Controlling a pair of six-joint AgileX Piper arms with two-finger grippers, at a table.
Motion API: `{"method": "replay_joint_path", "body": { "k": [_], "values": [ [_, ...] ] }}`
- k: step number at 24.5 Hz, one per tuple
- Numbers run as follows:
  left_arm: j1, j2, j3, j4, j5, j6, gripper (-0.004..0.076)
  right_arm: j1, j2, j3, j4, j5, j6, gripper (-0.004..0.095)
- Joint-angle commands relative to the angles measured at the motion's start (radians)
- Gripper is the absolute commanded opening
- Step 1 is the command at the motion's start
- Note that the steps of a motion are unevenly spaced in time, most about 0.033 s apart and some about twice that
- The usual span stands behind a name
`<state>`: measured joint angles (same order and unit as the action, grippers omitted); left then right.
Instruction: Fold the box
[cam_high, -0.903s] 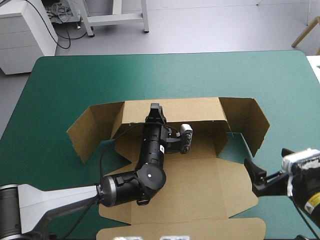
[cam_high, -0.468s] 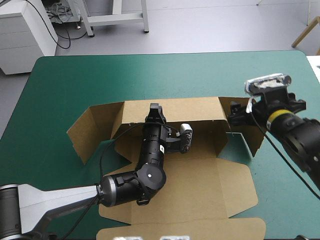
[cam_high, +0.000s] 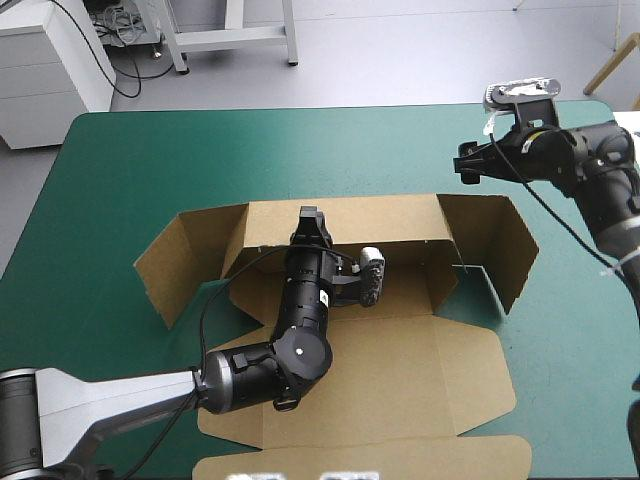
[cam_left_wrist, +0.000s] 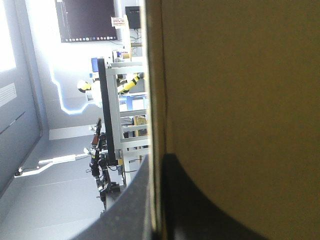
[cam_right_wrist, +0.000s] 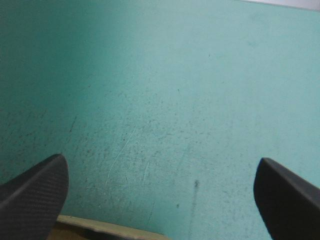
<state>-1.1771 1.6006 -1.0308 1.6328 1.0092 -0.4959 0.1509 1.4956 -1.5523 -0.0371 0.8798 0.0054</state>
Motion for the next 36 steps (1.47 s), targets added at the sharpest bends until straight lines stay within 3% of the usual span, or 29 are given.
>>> {"method": "replay_joint_path", "body": {
  "k": [1, 9, 19, 31, 36],
  "values": [
    [-0.009, -0.050, -0.027, 0.072, 0.044, -0.012, -0.0010, -0.067, 0.053, -0.106, 0.102, 0.014, -0.081, 0.0926],
    [-0.009, -0.050, -0.027, 0.072, 0.044, -0.012, -0.0010, -0.135, 0.237, -0.241, 0.153, 0.324, -0.151, 0.0915],
    [-0.009, -0.050, -0.027, 0.072, 0.046, -0.012, -0.0010, -0.138, 0.180, -0.198, 0.219, 0.324, -0.188, 0.0869],
    [-0.009, -0.050, -0.027, 0.072, 0.044, -0.026, -0.0010, -0.138, -0.031, 0.130, 0.256, 0.324, -0.225, 0.0813],
    [-0.009, -0.050, -0.027, 0.072, 0.044, -0.026, -0.0010, -0.136, -0.167, 0.363, 0.354, 0.198, -0.305, 0.0801]
  ]
}}
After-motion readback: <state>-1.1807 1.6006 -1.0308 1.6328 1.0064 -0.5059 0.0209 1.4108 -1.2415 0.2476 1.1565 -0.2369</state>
